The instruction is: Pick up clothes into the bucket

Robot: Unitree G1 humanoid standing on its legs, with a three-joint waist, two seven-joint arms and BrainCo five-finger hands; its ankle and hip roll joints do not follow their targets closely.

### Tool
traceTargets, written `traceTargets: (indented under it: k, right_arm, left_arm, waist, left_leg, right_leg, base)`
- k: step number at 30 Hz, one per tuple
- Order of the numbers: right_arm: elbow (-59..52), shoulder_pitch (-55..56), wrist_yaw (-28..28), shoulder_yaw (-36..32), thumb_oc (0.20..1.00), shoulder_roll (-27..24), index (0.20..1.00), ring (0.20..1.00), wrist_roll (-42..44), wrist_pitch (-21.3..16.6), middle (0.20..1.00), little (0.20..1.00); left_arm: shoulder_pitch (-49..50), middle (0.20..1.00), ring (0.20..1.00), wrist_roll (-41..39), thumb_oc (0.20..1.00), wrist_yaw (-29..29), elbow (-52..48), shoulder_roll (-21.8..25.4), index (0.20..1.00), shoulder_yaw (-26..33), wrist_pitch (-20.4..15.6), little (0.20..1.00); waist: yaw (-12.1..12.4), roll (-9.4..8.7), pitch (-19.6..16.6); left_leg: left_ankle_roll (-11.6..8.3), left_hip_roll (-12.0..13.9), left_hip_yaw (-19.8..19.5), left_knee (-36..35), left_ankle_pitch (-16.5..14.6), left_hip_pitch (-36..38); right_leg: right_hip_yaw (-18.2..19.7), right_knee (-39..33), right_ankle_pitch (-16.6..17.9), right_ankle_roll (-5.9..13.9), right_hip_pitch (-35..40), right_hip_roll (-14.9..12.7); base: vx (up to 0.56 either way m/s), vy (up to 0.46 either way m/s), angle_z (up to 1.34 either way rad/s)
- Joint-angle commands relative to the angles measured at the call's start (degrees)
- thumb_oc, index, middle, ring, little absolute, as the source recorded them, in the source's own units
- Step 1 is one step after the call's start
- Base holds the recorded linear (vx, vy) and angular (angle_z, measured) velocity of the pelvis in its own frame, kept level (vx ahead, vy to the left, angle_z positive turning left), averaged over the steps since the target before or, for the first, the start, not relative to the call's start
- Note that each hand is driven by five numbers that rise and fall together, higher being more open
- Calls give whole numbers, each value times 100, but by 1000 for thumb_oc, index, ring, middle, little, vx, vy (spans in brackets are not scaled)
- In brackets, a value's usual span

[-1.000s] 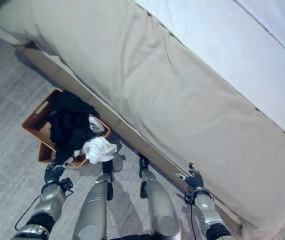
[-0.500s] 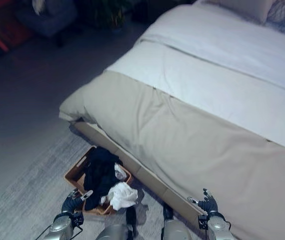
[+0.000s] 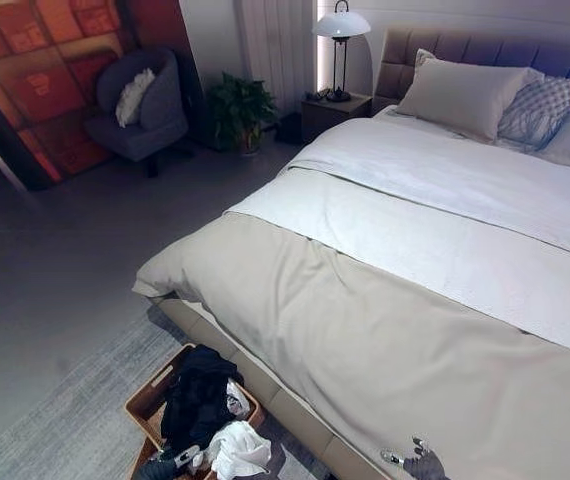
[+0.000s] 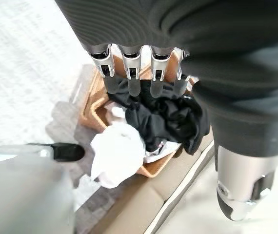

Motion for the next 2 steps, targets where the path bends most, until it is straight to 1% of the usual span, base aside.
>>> traceTargets:
  k: [1,2]
  right_arm:
    - [92,-250,56,16,1000,112,1000,1000,-12,-40,1000,1000]
    - [104,-239,64,22,1000,118,1000,1000,-19,-39,1000,1000]
  left_arm:
    - [-209,1000,1000,208,1000,-117,101,100,1000,89,-88,1000]
    - [-207,1000,1000,250,1000,-134,143,102,1000,75,-65,1000]
  waist:
    - [45,-353,-14]
    - [45,-356,-16]
  left_leg:
    - [18,-148,-224,543,-219,-226]
    - [20,-148,-224,532,-221,-208]
  right_leg:
    - [-177,560,-471,312,53,-287]
    - [-173,553,-473,313,74,-286]
  base:
    - [0,0,0]
    - [0,0,0]
